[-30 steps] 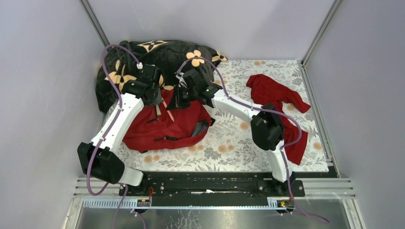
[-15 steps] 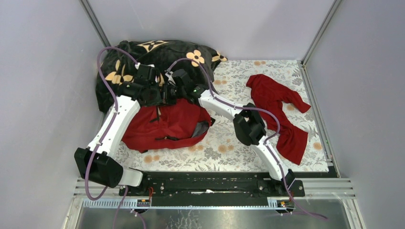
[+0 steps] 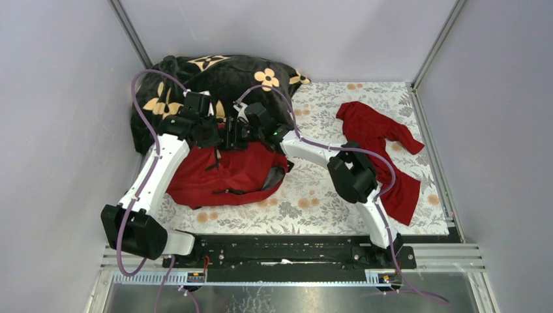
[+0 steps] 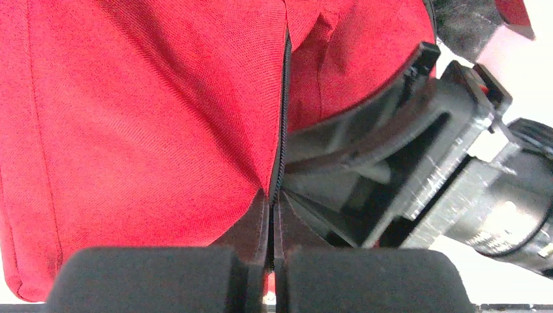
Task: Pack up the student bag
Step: Place the stationery in the student bag.
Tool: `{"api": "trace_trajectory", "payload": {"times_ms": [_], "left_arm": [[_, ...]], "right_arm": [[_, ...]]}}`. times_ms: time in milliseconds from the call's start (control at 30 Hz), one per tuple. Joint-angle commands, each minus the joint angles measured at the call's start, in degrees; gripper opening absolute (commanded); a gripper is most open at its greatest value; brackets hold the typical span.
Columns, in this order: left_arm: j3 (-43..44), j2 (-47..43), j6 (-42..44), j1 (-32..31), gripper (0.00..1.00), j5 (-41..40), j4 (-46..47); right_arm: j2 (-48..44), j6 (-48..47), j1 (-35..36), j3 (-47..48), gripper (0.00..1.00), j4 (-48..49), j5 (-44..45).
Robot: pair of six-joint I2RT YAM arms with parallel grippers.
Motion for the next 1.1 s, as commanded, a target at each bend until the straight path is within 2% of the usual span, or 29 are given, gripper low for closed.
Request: {"api": "trace_trajectory", "payload": {"times_ms": [0, 67, 267, 367, 633, 867, 1000, 1067], "left_arm": [[-1.5, -1.2, -0.2, 0.4, 0.00, 2.7, 5.1], [-1.9, -1.3, -0.1, 0.6, 0.00, 2.7, 5.2], [-2.2, -1.8, -0.1, 0.9, 0.00, 4.3, 5.5], [-2.2, -2.1, -0.2, 0.9, 0.00, 5.0, 5.6], [-2.3, -2.5, -0.1, 1.1, 0.00, 5.6, 5.9], [-2.9, -2.6, 0.0, 1.4, 0.00, 6.3, 6.6], [-2.9, -2.9, 0.6, 1.6, 0.00, 6.5, 6.7], [-2.9, -3.4, 1.0, 1.7, 0.00, 6.7, 6.7]], "right_arm": [[-8.3, -1.4, 0.1, -4.4, 0.51, 6.5, 0.7], [-8.6, -1.7, -0.1, -5.0, 0.48, 5.7, 1.3], [-3.2, -1.3, 0.1, -1.0, 0.17, 1.7, 1.8], [0.2, -1.2, 0.5, 2.3, 0.09, -0.4, 1.7], [5.9, 0.1, 2.2, 7.1, 0.03, -2.2, 2.4], [10.4, -0.5, 4.0, 17.3, 0.01, -5.2, -4.4], [3.0, -1.1, 1.8, 7.2, 0.03, 0.4, -2.0], [-0.1, -1.3, 0.4, 3.2, 0.07, 2.5, -1.9]]}}
